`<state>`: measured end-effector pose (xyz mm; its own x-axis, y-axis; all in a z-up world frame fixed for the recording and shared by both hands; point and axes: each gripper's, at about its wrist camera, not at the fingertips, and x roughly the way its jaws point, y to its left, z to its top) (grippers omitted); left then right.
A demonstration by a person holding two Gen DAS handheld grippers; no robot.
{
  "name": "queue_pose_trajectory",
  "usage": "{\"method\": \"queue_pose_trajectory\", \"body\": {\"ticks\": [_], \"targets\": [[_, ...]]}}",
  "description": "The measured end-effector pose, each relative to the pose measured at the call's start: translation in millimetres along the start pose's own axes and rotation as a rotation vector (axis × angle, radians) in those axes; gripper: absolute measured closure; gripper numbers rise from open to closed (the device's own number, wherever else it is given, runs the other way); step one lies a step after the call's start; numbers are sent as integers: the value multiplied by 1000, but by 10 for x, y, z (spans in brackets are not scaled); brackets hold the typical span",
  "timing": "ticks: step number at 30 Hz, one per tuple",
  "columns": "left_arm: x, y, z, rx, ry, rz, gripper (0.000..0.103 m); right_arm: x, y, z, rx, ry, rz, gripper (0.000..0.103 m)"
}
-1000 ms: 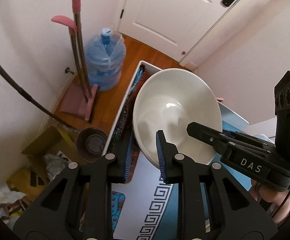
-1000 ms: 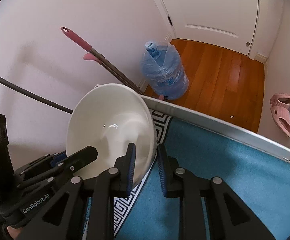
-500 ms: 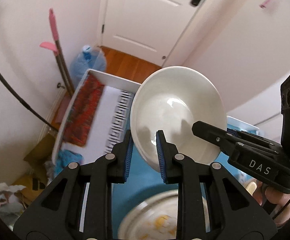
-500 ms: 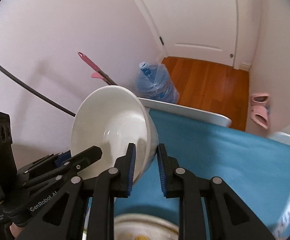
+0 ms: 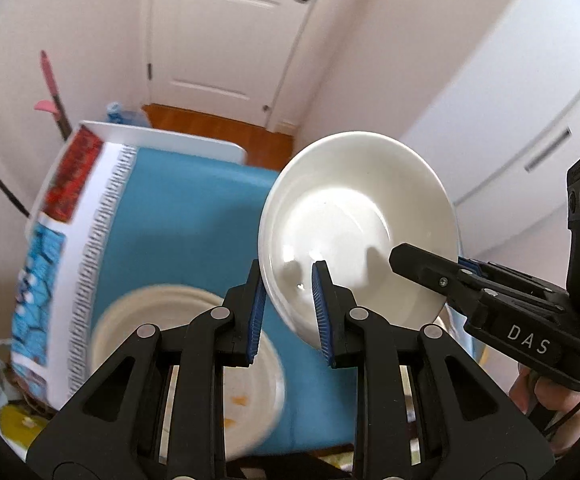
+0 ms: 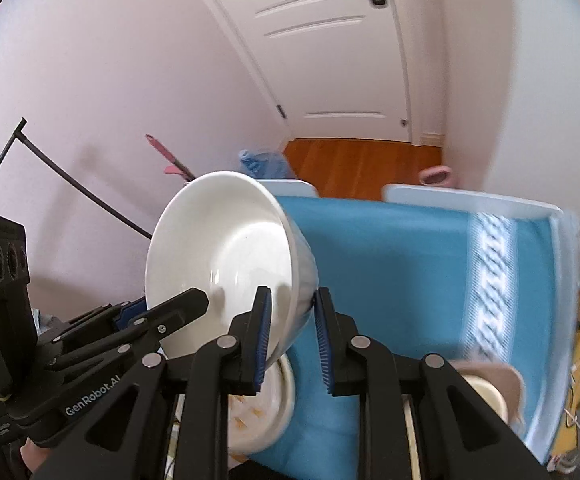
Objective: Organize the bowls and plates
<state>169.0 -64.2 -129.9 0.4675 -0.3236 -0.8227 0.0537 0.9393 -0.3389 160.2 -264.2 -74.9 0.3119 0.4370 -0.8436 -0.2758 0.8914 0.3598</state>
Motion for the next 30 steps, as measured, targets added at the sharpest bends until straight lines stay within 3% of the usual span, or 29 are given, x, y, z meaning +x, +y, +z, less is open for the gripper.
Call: {"method": "queue_pose_trajectory", "body": {"ticks": [6,16,24,30], "targets": [[143,-498,-442,38,49,-30,83,-404,-506,-502,53,-5,-35,83],[655,-1034,-986,97,177,-50,83,-494,-1155,-1068,151,29,-93,83],[941,-1181,-1130,134,243,-20,83,-423,-1462,-1339,204,70,-99,83],[990,-1251,-1059,163,237,20,83,-344,-1558,-1406,221,99,-88,83]]}}
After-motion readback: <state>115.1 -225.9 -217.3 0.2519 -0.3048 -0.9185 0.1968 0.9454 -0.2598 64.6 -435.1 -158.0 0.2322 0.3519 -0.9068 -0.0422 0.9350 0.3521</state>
